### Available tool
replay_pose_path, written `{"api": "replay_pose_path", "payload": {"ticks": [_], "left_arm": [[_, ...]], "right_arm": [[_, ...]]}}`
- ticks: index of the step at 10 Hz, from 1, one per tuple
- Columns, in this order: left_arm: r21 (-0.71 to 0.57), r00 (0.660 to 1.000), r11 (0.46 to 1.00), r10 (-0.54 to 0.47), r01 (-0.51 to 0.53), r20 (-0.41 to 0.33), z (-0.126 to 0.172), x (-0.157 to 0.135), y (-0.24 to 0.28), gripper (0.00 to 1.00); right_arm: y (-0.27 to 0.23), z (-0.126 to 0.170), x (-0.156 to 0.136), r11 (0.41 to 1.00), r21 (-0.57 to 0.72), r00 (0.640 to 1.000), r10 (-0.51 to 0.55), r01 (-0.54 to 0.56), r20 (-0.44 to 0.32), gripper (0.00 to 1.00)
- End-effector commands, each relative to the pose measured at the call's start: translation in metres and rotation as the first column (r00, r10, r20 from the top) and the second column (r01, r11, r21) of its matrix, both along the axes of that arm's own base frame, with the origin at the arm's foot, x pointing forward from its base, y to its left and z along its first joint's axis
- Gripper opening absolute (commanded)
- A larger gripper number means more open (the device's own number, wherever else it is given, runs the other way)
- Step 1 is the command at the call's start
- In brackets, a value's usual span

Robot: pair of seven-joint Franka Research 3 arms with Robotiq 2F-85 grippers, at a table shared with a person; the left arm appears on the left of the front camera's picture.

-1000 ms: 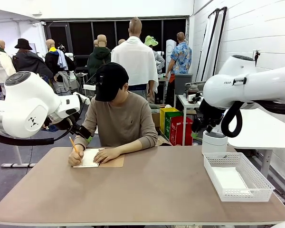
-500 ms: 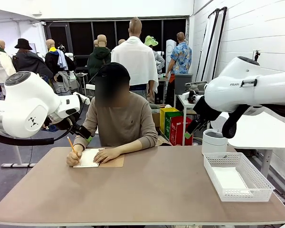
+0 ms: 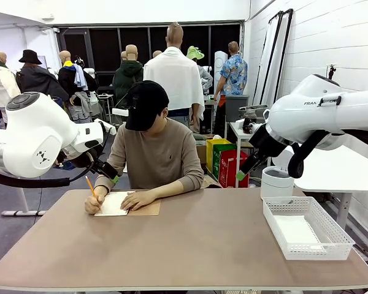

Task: Sort the paper based on its condition.
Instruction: If a person hands you a paper, place it in the Organizing basket , and if it's crumpled, put it in the Trash can.

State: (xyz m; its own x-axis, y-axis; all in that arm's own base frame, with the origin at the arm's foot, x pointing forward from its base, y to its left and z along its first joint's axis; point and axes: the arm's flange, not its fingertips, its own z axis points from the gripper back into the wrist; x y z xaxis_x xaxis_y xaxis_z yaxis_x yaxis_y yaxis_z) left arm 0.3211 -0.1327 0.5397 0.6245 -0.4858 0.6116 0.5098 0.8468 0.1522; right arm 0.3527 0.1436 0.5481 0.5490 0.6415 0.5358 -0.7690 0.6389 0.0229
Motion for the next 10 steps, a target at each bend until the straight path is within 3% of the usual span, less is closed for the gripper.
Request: {"api": "replay_pose_path", "payload": {"ticks": [1,7,9,10], "left_arm": [[-0.003,1.000,1.000,0.001,-0.001,-0.001,0.000,0.000,0.001,1.00],[-0.003,1.000,1.000,0.001,-0.001,-0.001,0.000,0.000,0.001,1.00],[-0.003,1.000,1.000,0.001,-0.001,-0.001,0.000,0.000,0.001,1.00],[-0.003,1.000,1.000,0.001,-0.001,-0.001,0.000,0.000,0.001,1.00]], "right_arm": [[-0.003,-0.001,-0.004,0.997,0.053,0.998,0.056,-0.056,0.005,1.00],[-0.001,0.003,-0.008,0.980,0.175,0.994,0.082,-0.094,0.075,1.00],[0.001,0.001,-0.009,0.983,0.159,0.995,0.080,-0.089,0.063,1.00],[-0.001,0.014,-0.006,0.987,0.144,0.997,0.065,-0.071,0.045,1.00]]}}
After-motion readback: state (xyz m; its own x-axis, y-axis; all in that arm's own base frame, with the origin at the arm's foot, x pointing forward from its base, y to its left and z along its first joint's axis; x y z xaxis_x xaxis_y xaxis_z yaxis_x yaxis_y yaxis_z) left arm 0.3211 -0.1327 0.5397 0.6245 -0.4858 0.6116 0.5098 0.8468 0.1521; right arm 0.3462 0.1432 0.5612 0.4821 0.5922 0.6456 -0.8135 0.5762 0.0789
